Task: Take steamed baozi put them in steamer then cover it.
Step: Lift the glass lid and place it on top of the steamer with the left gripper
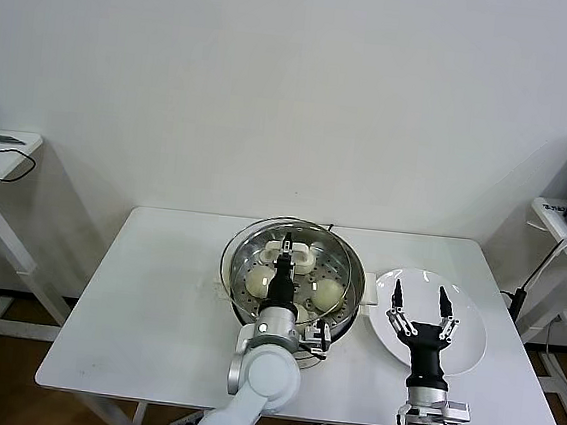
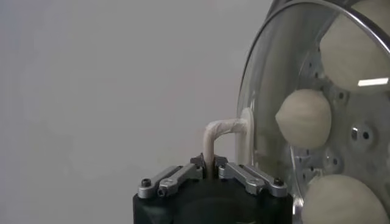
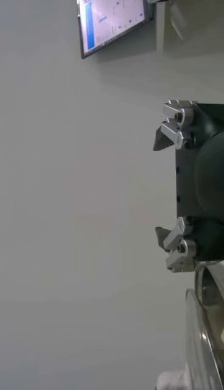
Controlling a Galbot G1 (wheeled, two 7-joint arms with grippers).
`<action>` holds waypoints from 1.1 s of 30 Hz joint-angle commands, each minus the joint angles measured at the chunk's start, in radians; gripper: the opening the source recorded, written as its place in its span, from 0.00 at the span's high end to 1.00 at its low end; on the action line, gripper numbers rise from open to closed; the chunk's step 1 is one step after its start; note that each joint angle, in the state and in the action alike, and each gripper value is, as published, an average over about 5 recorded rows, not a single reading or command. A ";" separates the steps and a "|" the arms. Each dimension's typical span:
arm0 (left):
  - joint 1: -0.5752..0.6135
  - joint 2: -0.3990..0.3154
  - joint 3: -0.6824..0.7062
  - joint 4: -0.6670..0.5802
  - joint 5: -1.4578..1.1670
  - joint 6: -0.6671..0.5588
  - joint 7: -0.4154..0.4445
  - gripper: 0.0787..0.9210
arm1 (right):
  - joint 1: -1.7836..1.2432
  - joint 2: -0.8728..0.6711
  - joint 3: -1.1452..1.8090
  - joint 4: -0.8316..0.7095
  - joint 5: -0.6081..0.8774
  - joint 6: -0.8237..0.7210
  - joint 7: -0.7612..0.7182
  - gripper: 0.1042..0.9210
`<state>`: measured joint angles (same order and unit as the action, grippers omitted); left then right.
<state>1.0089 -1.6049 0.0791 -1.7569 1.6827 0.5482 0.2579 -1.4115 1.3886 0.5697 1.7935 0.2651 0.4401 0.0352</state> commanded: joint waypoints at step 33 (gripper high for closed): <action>0.004 -0.053 0.021 -0.002 0.043 -0.010 -0.005 0.87 | 0.007 0.005 -0.026 -0.029 -0.026 0.008 -0.001 0.12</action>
<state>1.0106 -1.6090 0.0971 -1.7581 1.7238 0.5406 0.2569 -1.4057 1.3929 0.5449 1.7663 0.2411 0.4476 0.0352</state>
